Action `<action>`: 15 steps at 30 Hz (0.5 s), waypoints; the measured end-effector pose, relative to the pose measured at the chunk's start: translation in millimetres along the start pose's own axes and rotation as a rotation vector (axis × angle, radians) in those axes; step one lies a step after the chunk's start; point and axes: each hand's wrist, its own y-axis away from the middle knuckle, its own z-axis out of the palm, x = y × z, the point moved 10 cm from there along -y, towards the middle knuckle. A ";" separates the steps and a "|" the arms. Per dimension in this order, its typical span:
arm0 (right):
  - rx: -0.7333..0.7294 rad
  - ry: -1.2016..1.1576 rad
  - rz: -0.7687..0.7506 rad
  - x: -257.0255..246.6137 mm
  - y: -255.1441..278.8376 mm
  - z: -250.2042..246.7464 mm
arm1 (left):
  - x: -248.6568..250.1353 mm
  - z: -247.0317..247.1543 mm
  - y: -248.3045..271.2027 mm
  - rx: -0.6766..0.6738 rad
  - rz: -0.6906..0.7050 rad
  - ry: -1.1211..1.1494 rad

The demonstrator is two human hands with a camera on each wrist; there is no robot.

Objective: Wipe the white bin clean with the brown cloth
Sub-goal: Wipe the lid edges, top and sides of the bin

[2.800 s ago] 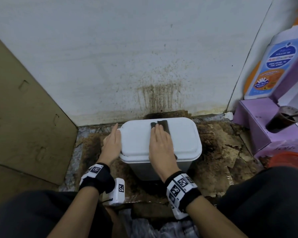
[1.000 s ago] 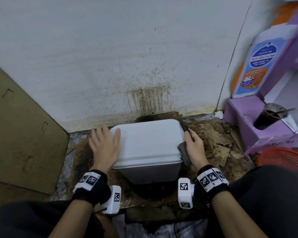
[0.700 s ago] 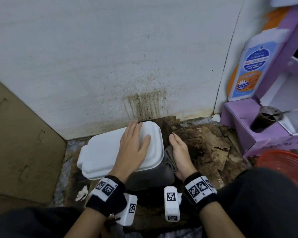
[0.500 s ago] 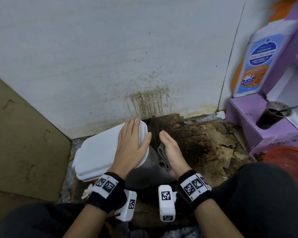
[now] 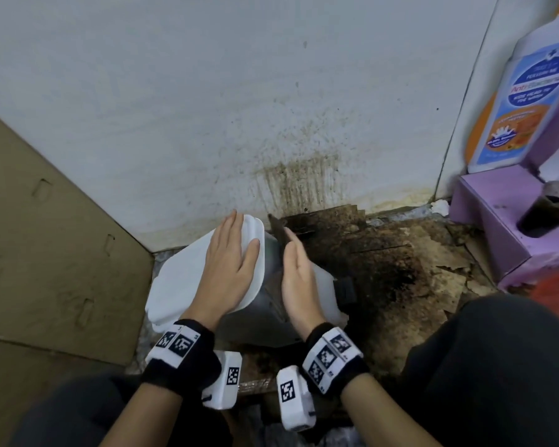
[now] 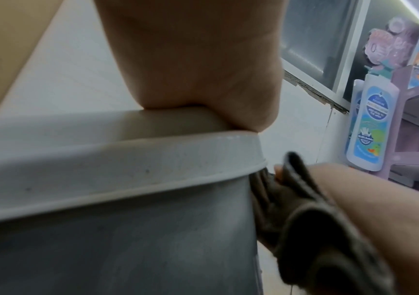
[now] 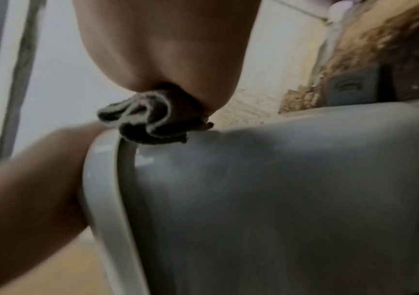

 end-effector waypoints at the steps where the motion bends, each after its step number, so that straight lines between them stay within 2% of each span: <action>1: -0.038 0.067 -0.024 2.6 3.1 13.6 | -1.3 -0.6 0.7 0.003 -0.006 0.013; 4: -0.093 0.249 -0.108 4.8 7.7 38.8 | -6.9 -4.0 1.9 0.011 -0.024 0.060; 10: -0.124 0.471 -0.258 19.2 1.3 37.6 | -19.3 -13.2 1.9 0.033 -0.032 0.095; 15: -0.008 0.564 -0.135 84.1 -26.1 -16.3 | -31.1 -21.1 2.8 0.043 -0.049 0.132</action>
